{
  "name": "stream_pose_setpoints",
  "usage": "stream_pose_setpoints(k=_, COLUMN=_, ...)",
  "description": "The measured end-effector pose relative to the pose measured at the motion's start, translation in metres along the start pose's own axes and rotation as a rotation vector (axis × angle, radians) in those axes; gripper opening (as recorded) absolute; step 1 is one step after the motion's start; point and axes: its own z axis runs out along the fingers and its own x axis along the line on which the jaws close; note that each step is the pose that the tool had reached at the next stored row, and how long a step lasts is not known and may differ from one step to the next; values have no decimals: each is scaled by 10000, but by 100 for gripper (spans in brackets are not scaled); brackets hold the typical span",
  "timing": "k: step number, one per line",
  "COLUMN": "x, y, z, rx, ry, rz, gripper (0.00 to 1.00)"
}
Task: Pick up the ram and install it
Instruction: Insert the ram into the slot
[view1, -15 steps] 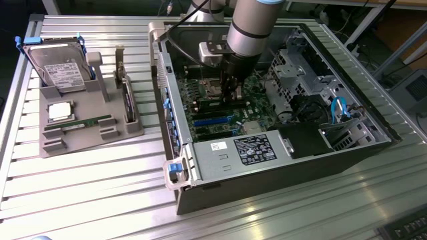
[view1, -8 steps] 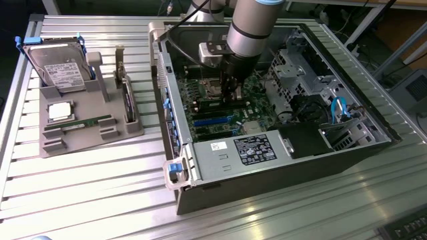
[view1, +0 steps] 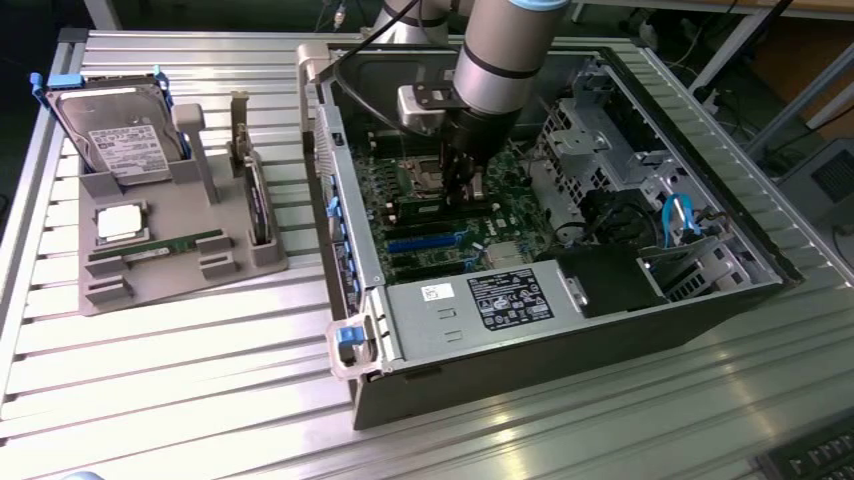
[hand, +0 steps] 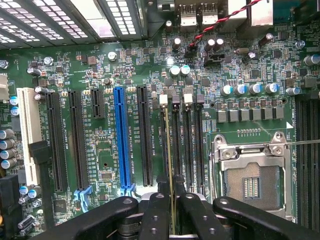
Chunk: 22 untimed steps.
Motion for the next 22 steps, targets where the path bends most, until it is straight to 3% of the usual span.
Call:
stream_pose_setpoints(k=11, x=-4, y=0, z=30, rx=-1, ry=8, rz=0, gripper=14)
stream_pose_setpoints(k=22, x=0, y=-5, z=34, rx=-12, ry=69, rz=1, gripper=14)
